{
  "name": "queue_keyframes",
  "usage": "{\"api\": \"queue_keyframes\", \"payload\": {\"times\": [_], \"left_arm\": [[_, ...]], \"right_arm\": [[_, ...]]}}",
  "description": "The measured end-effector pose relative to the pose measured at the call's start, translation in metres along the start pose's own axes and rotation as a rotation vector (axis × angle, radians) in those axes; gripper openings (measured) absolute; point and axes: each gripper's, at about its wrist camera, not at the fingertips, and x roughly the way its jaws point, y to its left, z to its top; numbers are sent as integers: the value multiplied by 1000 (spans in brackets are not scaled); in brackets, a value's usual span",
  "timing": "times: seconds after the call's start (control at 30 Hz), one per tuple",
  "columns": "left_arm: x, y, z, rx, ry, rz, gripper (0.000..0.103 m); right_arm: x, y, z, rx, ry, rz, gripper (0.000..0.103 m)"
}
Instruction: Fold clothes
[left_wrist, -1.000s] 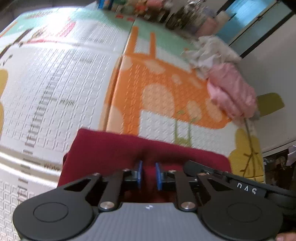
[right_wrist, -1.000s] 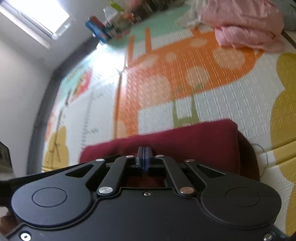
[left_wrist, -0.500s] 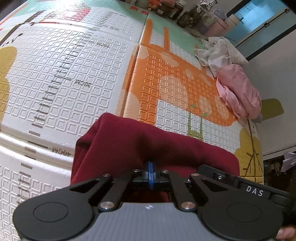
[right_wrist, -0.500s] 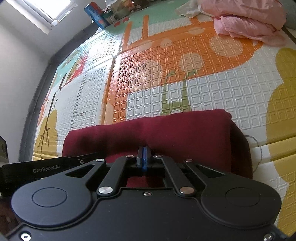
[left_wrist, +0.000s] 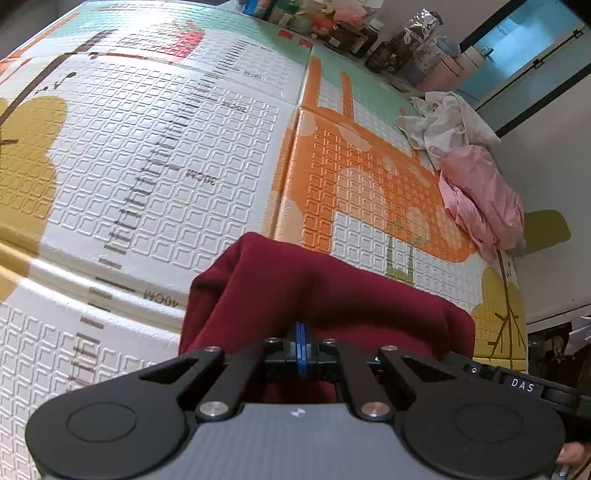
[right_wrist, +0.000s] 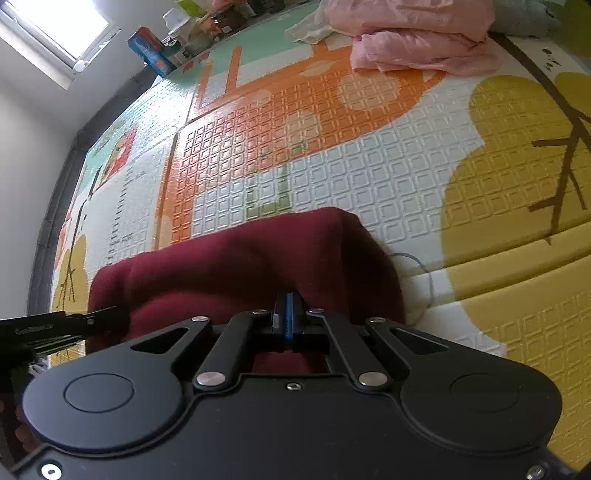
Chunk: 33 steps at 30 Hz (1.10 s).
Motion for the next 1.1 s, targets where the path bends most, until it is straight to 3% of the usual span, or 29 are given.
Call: {"api": "queue_keyframes", "payload": {"times": [0.43,1.0,1.1], "left_arm": [[-16,33,-27,-51,26,9,3],[-19,33,-47,-13,85,8,4],[-31,28,-42,14,59,18,5]], "right_arm": [[-12,-4,-15,-43,1,-24,0],[-34,-6,-46,-148,12,-116,0],[-45,-6,-45,-141,6,-144,4]]}}
